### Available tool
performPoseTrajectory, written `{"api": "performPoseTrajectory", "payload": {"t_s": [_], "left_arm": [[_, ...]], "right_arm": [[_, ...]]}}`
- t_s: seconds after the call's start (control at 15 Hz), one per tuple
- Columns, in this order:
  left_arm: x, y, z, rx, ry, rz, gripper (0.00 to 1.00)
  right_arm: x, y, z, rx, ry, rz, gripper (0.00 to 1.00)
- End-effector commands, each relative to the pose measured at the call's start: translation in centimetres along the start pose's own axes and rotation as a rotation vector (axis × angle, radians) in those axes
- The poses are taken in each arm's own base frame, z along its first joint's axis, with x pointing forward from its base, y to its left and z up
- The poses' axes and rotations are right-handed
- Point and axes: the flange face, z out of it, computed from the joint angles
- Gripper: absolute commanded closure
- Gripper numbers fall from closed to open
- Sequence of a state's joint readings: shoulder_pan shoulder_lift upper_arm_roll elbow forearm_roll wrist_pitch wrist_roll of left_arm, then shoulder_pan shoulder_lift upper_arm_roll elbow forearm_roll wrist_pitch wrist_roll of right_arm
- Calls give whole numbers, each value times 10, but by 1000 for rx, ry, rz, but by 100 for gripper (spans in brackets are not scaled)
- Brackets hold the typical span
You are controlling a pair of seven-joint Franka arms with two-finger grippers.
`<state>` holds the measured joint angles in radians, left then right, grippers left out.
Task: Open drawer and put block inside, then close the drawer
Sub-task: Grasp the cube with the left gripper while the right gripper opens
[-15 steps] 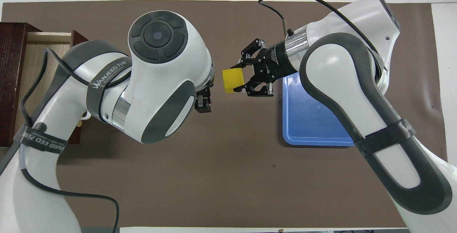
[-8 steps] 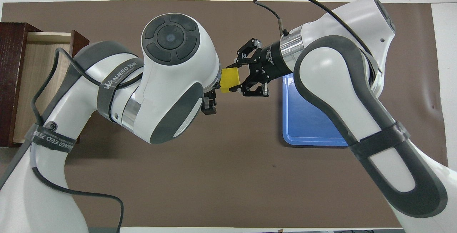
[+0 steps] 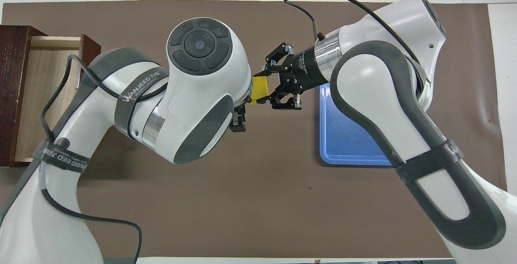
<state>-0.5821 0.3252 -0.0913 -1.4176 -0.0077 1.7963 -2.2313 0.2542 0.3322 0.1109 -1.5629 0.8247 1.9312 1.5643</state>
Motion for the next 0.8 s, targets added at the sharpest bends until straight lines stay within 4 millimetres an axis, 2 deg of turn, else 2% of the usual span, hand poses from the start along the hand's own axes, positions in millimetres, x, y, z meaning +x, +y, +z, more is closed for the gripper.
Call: {"api": "performPoseTrajectory", "payload": {"t_s": [0.0, 0.13, 0.33, 0.73], "left_arm": [[-6, 5, 11, 11, 31, -11, 0], [-9, 13, 15, 13, 38, -19, 0], [-7, 11, 19, 39, 61, -19, 0], [-10, 7, 6, 54, 73, -15, 0]], "right_arm": [[-10, 4, 1, 9, -9, 17, 100], [-11, 5, 2, 7, -8, 16, 100], [-11, 5, 2, 7, -8, 16, 100], [-10, 4, 1, 8, -9, 17, 100]]}}
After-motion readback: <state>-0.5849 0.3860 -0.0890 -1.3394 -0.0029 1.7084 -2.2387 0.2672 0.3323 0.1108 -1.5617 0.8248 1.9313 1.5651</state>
